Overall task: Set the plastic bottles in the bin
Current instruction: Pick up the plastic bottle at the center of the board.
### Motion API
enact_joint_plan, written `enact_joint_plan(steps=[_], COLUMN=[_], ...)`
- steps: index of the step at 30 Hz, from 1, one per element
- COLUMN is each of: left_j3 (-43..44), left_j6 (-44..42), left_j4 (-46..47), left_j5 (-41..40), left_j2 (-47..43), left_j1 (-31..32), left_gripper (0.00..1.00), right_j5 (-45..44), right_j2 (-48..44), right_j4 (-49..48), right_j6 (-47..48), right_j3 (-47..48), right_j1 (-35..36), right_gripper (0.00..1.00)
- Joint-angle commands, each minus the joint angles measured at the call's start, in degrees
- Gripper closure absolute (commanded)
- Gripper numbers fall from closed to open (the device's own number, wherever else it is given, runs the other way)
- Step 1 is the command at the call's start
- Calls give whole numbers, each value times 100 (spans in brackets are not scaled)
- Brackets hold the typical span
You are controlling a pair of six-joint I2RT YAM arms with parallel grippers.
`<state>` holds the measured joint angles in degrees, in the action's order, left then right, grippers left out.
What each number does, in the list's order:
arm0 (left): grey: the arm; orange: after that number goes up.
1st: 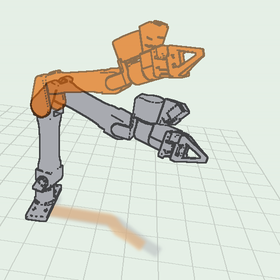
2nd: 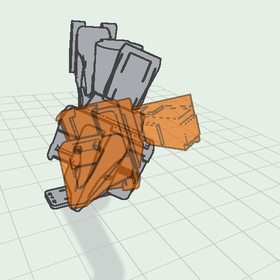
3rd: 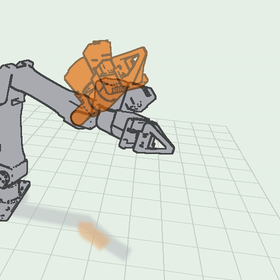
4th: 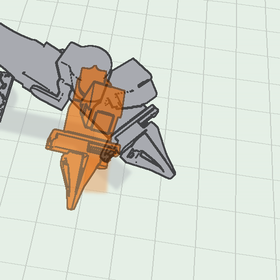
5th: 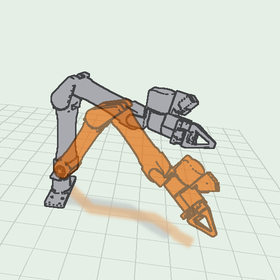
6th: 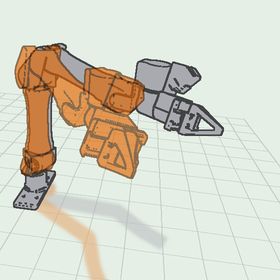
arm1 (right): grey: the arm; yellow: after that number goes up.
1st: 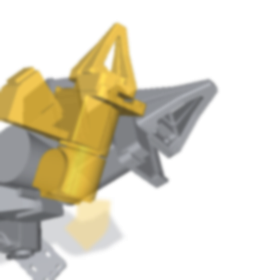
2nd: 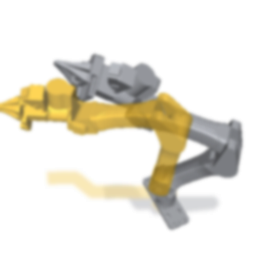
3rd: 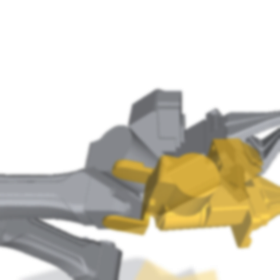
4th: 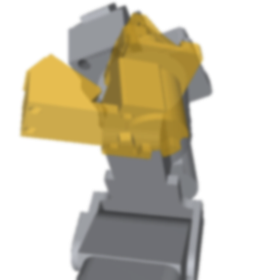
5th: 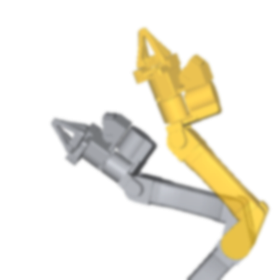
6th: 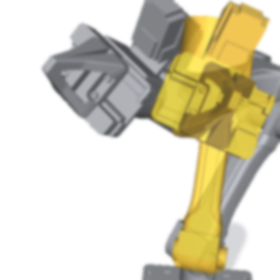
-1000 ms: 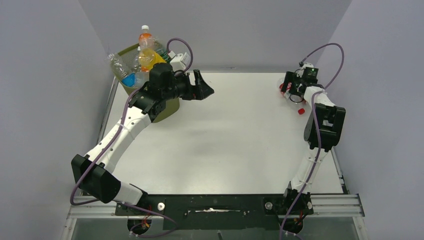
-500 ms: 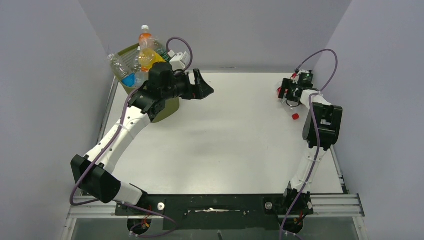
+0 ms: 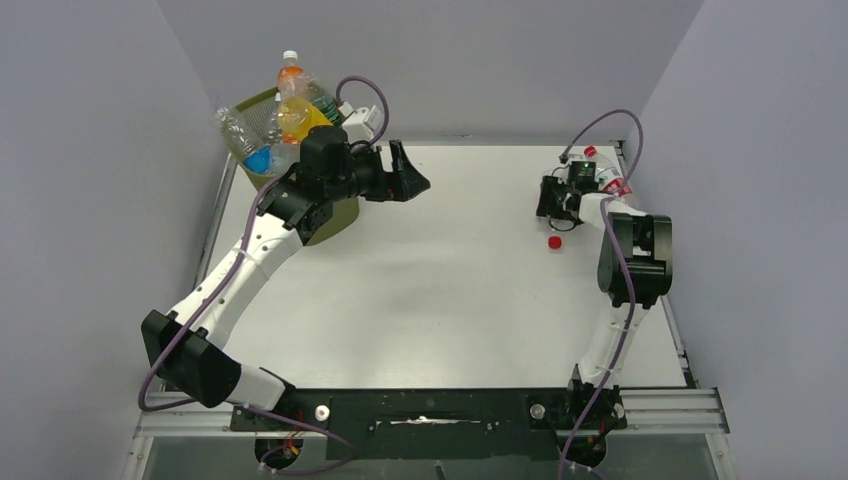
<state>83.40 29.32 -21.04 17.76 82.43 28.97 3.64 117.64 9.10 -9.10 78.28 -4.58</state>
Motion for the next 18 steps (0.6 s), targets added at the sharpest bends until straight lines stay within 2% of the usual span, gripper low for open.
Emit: enact_joint_plan(steps=[1,9,15,18], left_j3=[111,42,-548,-726], left_j6=[-23,-65,125,146], left_j4=[1,-288,6,137], left_j5=[-158,-424,-923,-1096], left_j2=[-304,-375,-646,-620], left_j1=[33,30,31,30], left_gripper=[15,15,15,15], right_j5=[-7,484,615,604], right_j2=[-774,-2432,-3473,-3904], right_j4=[-92,-488,-681,-890], right_j6=[-260,-981,-1478,-1762], right_j3=[-565,-1866,-2740,-3167], right_j1=[433,1317,2847,3383], right_gripper=[50,50,49,49])
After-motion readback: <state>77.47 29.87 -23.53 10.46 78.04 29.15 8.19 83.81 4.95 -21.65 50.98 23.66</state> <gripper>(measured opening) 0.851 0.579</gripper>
